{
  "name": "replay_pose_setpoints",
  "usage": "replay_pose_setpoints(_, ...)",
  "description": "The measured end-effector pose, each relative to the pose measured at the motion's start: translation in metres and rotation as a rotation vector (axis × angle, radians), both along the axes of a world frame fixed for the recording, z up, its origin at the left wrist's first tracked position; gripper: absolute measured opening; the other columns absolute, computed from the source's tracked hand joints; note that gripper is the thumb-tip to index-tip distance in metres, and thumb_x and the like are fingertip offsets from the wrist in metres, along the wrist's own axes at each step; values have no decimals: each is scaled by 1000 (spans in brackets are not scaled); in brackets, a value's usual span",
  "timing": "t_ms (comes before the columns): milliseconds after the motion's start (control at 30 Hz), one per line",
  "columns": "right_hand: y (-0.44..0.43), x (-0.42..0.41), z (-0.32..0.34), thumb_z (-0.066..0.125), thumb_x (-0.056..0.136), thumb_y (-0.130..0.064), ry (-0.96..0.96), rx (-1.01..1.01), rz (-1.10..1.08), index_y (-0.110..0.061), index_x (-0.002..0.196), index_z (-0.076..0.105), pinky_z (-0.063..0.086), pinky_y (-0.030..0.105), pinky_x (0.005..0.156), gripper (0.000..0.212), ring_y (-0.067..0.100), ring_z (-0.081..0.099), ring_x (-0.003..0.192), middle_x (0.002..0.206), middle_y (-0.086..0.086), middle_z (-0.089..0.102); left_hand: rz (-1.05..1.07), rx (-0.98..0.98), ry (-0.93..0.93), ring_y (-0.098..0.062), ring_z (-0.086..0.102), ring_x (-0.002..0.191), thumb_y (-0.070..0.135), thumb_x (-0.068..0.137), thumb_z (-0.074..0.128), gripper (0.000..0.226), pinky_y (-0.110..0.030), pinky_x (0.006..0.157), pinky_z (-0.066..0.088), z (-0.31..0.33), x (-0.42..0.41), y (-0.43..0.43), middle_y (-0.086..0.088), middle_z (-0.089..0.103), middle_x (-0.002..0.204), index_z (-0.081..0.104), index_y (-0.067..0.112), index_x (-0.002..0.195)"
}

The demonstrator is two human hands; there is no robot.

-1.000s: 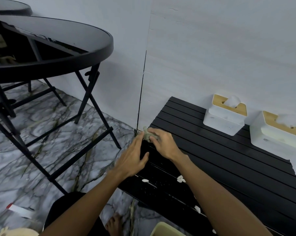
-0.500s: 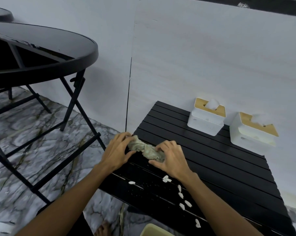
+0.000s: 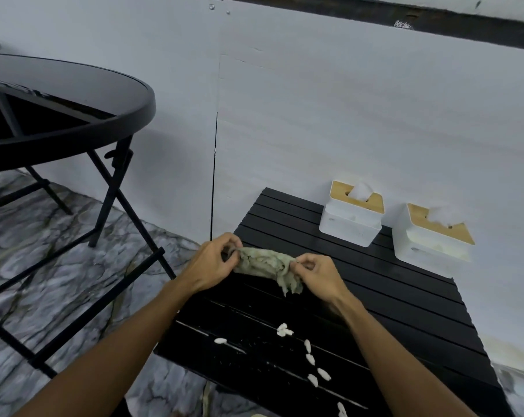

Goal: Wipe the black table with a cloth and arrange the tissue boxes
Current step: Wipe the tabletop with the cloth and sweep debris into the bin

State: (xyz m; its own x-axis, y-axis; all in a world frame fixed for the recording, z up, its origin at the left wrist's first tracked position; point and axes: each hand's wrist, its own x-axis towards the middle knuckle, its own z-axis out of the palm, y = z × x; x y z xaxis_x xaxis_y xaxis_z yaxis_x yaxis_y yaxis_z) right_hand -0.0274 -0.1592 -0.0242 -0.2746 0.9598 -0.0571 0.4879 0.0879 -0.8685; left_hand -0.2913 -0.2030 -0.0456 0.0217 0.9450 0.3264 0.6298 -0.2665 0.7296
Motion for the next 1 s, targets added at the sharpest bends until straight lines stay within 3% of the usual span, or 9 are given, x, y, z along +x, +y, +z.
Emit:
replay_pose_setpoints(100,21,7,4,73,90,-20,-12,-139,-84,-8,93,73,51,17,64,12,6,69,73,86,1,75,2,-87,-94,-13,65,83,28,93,58,9,-34,74,55,5,9,30,5,69,95,56,34,101)
replay_pose_setpoints(200,41,10,-5,83,81,-28,-53,-146,-202,-15,92,70,59,34,80,21,18,71,86,93,5,75,61,-179,-88,-16,61,97,36,92,62,24,-32,83,48,1,15,61,0,64,106,54,33,114)
replay_pose_setpoints(300,56,9,-16,84,72,-39,-113,-143,-269,-26,87,66,55,49,92,27,20,70,87,88,-2,73,126,-207,-80,-18,59,93,35,88,68,37,-26,78,43,-6,21,84,-3,62,98,53,25,120)
replay_pose_setpoints(433,54,3,-18,66,89,-36,-308,128,-324,-31,93,60,41,45,98,8,18,62,95,86,-15,67,180,-232,-71,-21,62,93,34,84,73,45,-36,85,51,-19,20,99,-3,65,94,51,26,123)
replay_pose_setpoints(500,46,3,-18,57,97,-36,-345,443,-203,-33,108,59,36,41,95,12,13,56,104,98,-18,65,200,-216,-54,-20,63,90,35,84,71,45,-42,87,53,-23,17,100,1,68,90,50,29,123)
replay_pose_setpoints(567,41,0,-20,48,102,-42,-413,622,128,-36,129,53,31,39,103,29,8,47,123,127,-18,60,214,-184,-36,-16,65,87,36,85,70,43,-42,85,54,-22,14,97,8,69,87,50,30,123)
replay_pose_setpoints(700,50,-18,-38,28,102,-62,-689,630,537,-47,155,18,8,44,121,56,13,11,153,164,-15,24,207,-106,0,-13,65,80,29,90,65,38,-43,78,56,-20,5,78,11,68,92,52,27,125)
replay_pose_setpoints(900,68,-41,-53,19,100,-68,-756,492,478,-46,157,9,2,42,126,62,18,2,156,168,-9,12,195,84,173,-17,58,105,13,96,53,28,-37,91,49,-35,-18,29,-1,65,117,60,15,123)
replay_pose_setpoints(1000,68,-57,-56,14,98,-65,-708,431,362,-36,159,11,5,40,126,67,20,1,156,169,-10,7,136,-20,162,-14,53,121,14,100,45,34,-27,103,40,-44,-29,1,2,58,131,56,14,132)
